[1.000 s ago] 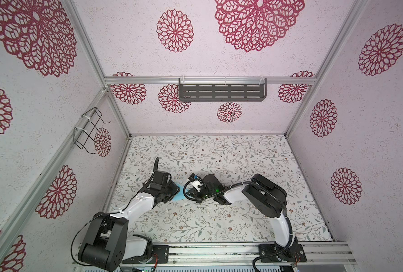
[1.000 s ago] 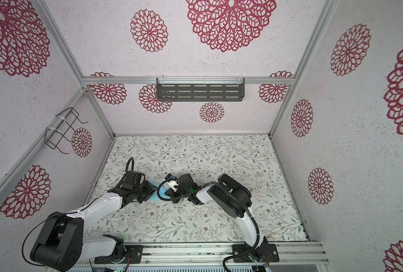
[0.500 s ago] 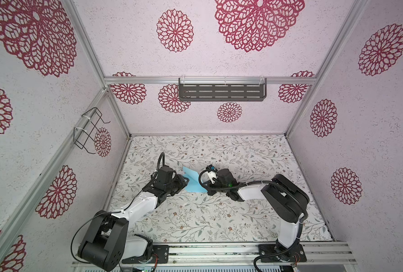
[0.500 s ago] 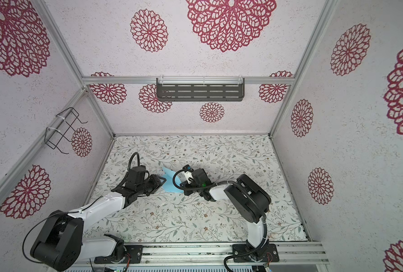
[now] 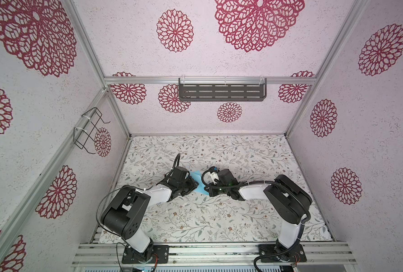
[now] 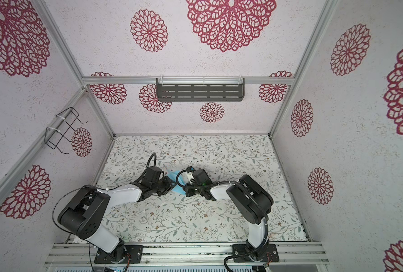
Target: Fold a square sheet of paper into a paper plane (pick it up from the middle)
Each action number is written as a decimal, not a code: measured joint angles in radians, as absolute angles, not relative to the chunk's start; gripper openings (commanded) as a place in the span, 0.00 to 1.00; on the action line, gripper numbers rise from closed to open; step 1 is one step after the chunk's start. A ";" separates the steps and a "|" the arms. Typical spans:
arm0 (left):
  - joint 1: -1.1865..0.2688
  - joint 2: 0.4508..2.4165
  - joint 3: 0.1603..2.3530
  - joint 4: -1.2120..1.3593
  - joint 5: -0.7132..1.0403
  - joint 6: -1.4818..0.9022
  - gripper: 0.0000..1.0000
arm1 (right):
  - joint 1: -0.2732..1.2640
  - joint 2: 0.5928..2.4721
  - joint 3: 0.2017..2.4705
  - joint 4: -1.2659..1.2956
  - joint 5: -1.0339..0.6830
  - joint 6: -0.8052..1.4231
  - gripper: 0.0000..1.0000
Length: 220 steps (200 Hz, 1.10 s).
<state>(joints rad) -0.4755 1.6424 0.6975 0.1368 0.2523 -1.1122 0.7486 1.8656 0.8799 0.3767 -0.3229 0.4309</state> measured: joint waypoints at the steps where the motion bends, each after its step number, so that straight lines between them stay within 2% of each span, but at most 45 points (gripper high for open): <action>1: -0.476 1.644 0.698 0.136 0.252 -1.112 0.26 | 0.749 1.867 0.881 0.377 -0.325 0.432 0.05; 54: -0.476 1.684 0.724 0.119 0.241 -1.110 0.26 | 0.727 1.893 0.888 0.422 -0.446 0.474 0.05; 113: -0.476 1.694 0.728 0.105 0.244 -1.089 0.31 | 0.682 1.954 0.888 0.509 -0.581 0.561 0.04; 220: -0.476 1.721 0.779 0.042 0.249 -1.046 0.39 | 0.654 2.026 0.888 0.633 -0.714 0.704 0.05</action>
<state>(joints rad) -0.4755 1.7214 0.7788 0.0422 0.2489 -1.0462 0.6537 2.0262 0.8879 0.6327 -0.7139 0.7036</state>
